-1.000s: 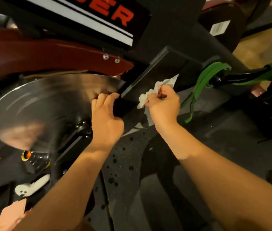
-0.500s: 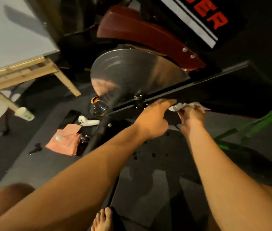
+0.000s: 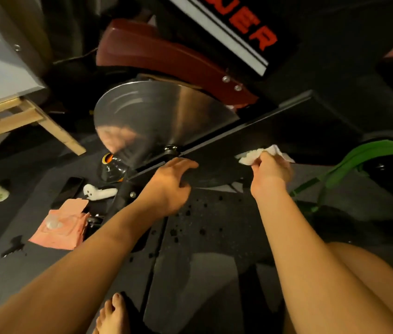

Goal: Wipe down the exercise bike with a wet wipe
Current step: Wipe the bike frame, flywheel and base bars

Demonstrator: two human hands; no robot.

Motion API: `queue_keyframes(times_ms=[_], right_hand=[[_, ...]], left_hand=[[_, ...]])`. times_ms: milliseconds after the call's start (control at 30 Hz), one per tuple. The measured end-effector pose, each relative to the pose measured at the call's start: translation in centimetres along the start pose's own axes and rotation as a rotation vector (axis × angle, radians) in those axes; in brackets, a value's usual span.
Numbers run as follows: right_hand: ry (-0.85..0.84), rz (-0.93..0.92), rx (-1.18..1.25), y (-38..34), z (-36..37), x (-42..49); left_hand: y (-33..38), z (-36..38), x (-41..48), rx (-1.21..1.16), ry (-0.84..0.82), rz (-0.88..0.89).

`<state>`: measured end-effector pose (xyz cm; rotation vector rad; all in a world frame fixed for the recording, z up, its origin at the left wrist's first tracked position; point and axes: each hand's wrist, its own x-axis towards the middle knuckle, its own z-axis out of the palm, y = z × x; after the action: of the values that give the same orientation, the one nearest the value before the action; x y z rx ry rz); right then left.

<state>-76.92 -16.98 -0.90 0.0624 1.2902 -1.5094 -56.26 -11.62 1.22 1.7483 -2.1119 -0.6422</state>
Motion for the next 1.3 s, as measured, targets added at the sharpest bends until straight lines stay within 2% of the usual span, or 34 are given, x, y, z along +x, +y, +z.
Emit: queue_keyframes(times_ms=[67,133,200,233,267,433,567,667,700,767,867,933,1000,1033,1100,1200,1233,1300], right_hand=[[0.055,-0.049,0.012,-1.7,-0.9,0.5],[0.005,-0.075,-0.019,-2.0,-1.1,0.1],[-0.041,-0.162,-0.218,-1.0,-0.6,-0.2],[-0.077,-0.175,-0.232,-0.9,-0.9,-0.2],[-0.044,-0.174,-0.199,-1.1,-1.2,-0.1],[0.112,-0.342,-0.173,-3.2,-3.7,1.0],[0.093,-0.743,-0.294,-3.9,-2.5,0.2],[0.222,-0.905,-0.164,-5.9,-2.6,0.8],[0.256,-0.929,-0.141,-6.0,-2.5,0.8],[0.245,-0.972,-0.267,-4.2,-1.9,0.3],[0.041,-1.008,-0.505,-0.5,-1.5,-0.7],[0.191,-1.065,-0.591,-2.4,-1.7,-0.5],[0.251,-1.019,-0.492,-5.5,-1.9,-0.7],[0.222,-0.998,-0.389,-6.3,-2.2,-0.5],[0.161,-0.994,-0.402,-5.2,-2.2,-0.3],[-0.069,-0.915,-0.700,-1.8,-2.3,-0.2],[-0.066,-0.890,-0.668,-2.2,-2.4,0.1],[0.116,-1.027,-0.560,-5.3,-2.7,0.2]], left_hand=[[2.6,-1.0,1.2,0.066,0.061,0.118],[6.1,-2.4,2.6,0.143,0.127,0.258],[10.0,-3.5,4.5,0.227,0.180,0.430],[11.7,-3.8,5.6,0.253,0.196,0.487],[13.4,-4.0,6.7,0.272,0.197,0.509],[15.7,-3.4,8.5,0.343,0.136,0.453],[15.3,-2.5,7.9,0.419,0.147,0.430],[15.2,-2.2,8.0,0.418,0.129,0.421],[14.9,-2.1,8.0,0.422,0.124,0.425],[14.6,-1.8,7.8,0.481,0.144,0.440],[14.3,-1.0,6.6,0.660,0.193,0.480],[13.9,-0.8,6.1,0.705,0.191,0.495],[13.7,-1.0,6.2,0.694,0.181,0.510],[13.9,-1.0,6.4,0.669,0.188,0.515],[14.7,-0.8,6.8,0.602,0.220,0.522],[15.8,-0.6,7.0,0.528,0.268,0.551],[16.1,-0.5,7.0,0.513,0.278,0.583],[16.7,-0.2,7.1,0.506,0.278,0.667]])
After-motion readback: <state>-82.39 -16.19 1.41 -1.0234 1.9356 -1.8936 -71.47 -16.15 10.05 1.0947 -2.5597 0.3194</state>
